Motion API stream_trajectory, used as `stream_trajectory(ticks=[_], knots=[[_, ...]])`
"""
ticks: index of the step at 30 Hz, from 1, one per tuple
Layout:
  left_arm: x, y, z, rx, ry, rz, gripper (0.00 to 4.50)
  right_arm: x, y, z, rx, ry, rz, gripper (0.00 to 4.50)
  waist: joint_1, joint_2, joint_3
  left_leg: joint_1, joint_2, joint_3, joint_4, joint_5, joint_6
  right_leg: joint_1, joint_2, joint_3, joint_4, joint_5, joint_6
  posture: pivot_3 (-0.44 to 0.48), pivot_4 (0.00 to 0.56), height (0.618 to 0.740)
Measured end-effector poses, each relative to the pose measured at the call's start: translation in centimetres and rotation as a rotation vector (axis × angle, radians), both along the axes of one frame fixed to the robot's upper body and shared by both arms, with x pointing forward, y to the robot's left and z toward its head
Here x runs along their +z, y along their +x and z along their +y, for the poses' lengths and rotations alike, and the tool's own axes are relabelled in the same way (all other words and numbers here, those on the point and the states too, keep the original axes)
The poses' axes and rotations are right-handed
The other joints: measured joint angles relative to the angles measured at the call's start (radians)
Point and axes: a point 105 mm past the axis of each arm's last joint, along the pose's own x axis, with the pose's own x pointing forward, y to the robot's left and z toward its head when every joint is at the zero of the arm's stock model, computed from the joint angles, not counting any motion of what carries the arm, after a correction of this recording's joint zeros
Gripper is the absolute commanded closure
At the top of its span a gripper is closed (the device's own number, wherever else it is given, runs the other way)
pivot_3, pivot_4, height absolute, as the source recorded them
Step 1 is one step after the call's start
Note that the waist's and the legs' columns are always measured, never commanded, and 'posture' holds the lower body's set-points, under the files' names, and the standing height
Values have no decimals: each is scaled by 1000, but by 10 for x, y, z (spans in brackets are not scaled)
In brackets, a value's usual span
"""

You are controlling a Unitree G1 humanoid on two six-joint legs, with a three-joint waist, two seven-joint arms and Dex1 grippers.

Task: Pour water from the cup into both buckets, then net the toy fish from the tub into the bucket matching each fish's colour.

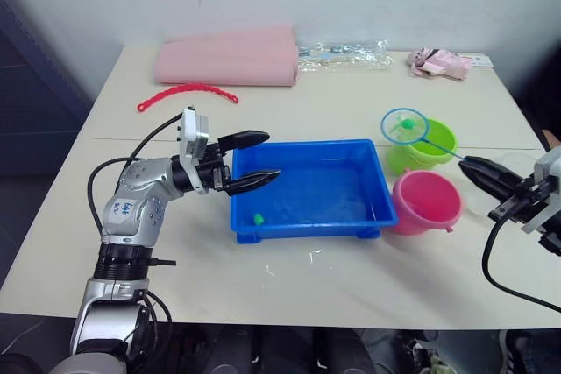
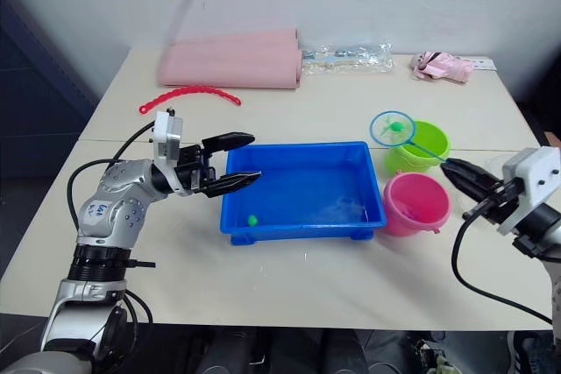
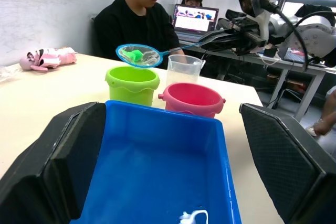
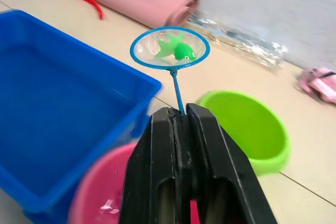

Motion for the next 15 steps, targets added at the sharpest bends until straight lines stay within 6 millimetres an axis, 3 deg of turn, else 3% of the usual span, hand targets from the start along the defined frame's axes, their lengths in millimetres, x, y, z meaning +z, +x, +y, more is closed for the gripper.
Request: stream_trajectory(ticks=[6,15], knots=[[6,-3,-4,-1,-3,-30,78,-10,9,-41,-165,-167,-23,4500,-1,0,0,0,0,0,0,0,0,0,0,0,0,0,0,0,150,740],[4,-6,-6,-9,-20,-46,78,-8,17,-55,-290,-321,-98,4500,-2,0,0,0,0,0,1,0,0,0,0,0,0,0,0,0,150,740]])
